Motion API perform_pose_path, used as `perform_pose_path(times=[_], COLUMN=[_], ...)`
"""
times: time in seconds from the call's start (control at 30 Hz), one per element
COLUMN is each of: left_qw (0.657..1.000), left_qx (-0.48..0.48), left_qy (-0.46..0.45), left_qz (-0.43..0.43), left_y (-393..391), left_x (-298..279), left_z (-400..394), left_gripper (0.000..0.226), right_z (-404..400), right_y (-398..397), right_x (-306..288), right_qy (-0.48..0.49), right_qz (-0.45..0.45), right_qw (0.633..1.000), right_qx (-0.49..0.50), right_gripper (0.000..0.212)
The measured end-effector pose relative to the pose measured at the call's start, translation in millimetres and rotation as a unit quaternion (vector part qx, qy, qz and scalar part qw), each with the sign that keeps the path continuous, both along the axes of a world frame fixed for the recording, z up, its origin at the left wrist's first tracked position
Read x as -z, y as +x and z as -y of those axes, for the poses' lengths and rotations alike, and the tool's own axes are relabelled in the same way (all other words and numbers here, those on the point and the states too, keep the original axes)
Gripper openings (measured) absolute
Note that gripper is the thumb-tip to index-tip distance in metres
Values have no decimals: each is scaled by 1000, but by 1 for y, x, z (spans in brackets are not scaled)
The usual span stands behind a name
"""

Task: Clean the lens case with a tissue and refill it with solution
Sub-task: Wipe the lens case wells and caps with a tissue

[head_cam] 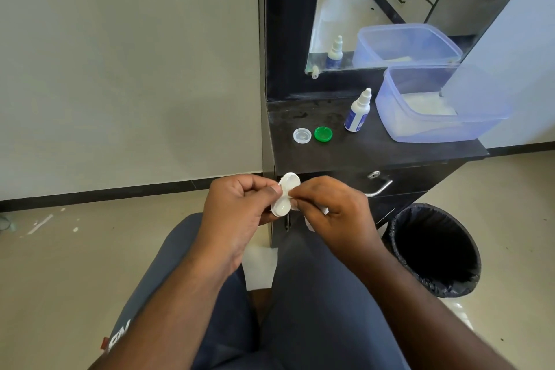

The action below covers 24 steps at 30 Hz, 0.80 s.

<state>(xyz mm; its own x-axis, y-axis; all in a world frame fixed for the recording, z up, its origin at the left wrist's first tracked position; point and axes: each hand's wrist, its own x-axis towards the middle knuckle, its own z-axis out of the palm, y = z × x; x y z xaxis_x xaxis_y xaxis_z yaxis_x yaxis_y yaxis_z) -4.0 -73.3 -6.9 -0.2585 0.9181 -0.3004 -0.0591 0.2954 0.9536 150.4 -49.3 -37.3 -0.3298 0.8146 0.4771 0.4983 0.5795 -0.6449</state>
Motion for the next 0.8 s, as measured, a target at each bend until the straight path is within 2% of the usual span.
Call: perform_pose_path(times=[0.33,0.57,0.63,0.8], left_qw=[998,997,998,997], left_qx=[53,73,62,34], left_qy=[-2,-15,-20,-35], left_qz=[-25,-12,12,57], left_y=[1,-4,-4,-4], left_x=[1,2,2,2], left_z=[3,3,3,5], left_gripper=[6,8,7,7], right_z=[2,2,3,-1], right_y=[0,-4,-4,-1], right_x=[-2,-1,0,0], right_qy=[-26,-50,-7,120], right_qz=[10,-48,-21,120], right_qw=[999,998,1000,985], right_qx=[19,8,6,-37], right_gripper=[12,9,10,11])
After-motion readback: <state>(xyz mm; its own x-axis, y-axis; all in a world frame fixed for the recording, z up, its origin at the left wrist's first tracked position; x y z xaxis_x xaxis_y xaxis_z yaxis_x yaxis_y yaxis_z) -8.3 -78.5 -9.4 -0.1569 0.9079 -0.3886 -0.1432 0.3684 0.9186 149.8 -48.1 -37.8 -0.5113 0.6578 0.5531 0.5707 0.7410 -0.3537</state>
